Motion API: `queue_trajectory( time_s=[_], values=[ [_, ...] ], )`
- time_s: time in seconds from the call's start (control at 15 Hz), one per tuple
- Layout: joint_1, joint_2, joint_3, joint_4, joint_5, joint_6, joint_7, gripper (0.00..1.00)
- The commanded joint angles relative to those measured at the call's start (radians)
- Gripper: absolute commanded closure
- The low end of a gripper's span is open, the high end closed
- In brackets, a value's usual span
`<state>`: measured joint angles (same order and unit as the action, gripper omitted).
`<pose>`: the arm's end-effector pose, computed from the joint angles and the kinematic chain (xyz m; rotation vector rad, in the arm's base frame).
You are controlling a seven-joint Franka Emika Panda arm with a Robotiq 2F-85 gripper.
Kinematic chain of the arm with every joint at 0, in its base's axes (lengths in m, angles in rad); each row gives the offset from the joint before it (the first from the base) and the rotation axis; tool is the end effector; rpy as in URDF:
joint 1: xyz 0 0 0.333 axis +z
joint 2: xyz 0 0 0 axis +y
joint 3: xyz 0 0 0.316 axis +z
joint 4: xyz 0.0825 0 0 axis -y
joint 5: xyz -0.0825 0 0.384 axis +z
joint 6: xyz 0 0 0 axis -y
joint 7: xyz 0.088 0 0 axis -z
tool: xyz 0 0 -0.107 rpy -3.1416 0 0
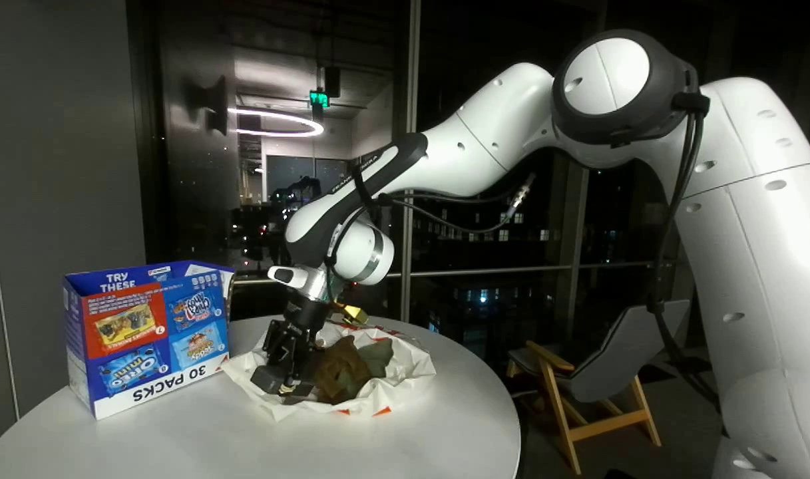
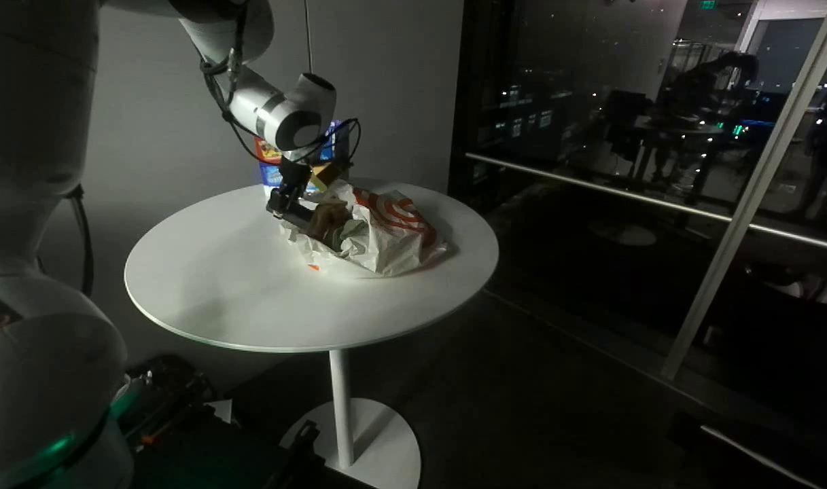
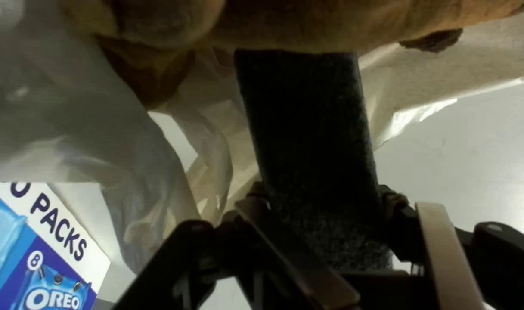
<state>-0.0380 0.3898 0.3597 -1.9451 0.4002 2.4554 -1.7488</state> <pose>0.6031 0.1880 0.3067 -1.8516 -2.1948 -0.5260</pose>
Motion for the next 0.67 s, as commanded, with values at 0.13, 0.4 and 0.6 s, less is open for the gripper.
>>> queue_trajectory(
  time_s=[0.13,0.4,0.6],
  values=[
    [0.033,0.04,-0.083,0.067,-0.074,-0.003,0.047,0.62],
    [0.047,0.052,-0.119,0.086,-0.16,-0.028,0.114,0.11],
    [-0.006,0.044,-0.042,0.099,-0.049,-0.083,0.004,0.0]
  ],
)
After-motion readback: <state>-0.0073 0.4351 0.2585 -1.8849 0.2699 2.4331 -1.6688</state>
